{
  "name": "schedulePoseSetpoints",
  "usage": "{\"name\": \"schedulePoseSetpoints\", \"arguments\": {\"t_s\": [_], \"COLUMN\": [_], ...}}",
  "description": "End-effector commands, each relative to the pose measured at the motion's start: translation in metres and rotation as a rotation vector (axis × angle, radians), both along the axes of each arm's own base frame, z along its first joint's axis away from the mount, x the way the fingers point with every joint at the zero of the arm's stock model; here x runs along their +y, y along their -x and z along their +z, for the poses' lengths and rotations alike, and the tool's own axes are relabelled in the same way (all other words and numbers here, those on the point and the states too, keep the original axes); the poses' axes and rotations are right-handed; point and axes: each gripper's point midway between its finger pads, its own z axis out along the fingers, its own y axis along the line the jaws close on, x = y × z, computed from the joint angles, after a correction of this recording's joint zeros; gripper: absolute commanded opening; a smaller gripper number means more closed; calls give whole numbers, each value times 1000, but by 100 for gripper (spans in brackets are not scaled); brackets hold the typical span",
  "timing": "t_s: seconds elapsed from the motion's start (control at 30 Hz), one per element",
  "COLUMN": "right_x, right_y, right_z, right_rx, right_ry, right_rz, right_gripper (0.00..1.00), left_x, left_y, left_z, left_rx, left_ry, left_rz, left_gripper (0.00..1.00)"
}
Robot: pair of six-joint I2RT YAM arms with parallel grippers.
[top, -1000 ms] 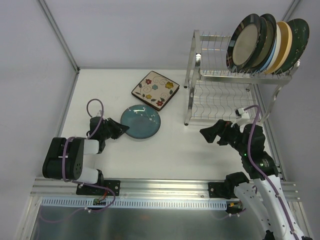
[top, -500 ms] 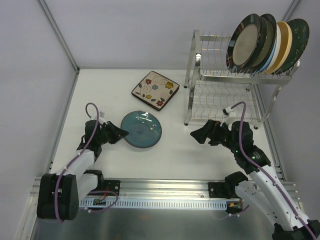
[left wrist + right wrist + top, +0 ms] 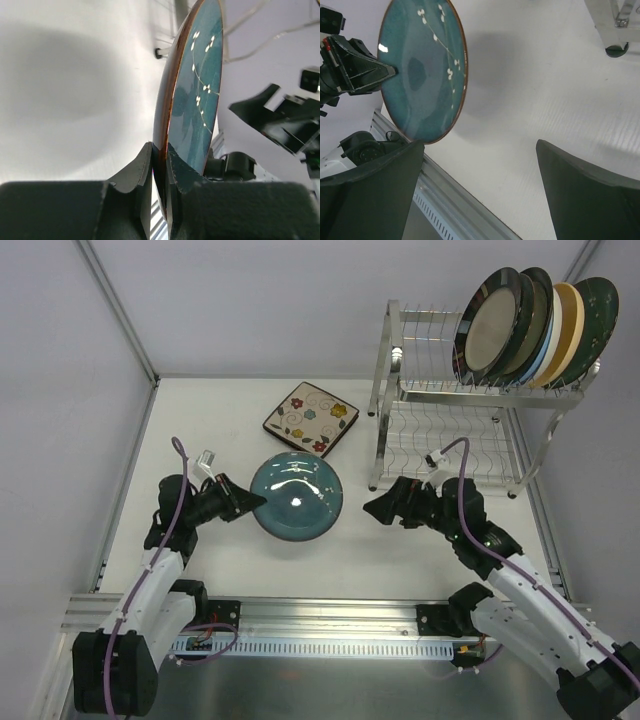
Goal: Load the plates into the dish rack
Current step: Pass the plate from the left arm to the right
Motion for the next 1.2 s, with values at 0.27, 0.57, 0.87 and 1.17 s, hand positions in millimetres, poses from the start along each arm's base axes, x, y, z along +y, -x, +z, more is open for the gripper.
{"name": "schedulePoseSetpoints", "arguments": {"t_s": [0.27,0.57,0.87,1.17], "right_x": [41,77,102,109], "right_y": [-12,-15,-15,-8], "right_z": [42,50,52,60], "right_rx": [-74,-78,-84,-96], "right_ry": [-118,-128,-139,-159], "right_rz": [78,161,221,272], "right_gripper": [99,98,74,28], "left_x": [-27,-34,-37,-40], "left_y": [26,33,35,33], "left_z": [111,128,133,125], "left_rx": [-318,-359,-386,-375], "left_ry": [110,122,124,123], "left_rz": [-235,-269,-290,-298], "left_gripper": [0,0,0,0]}}
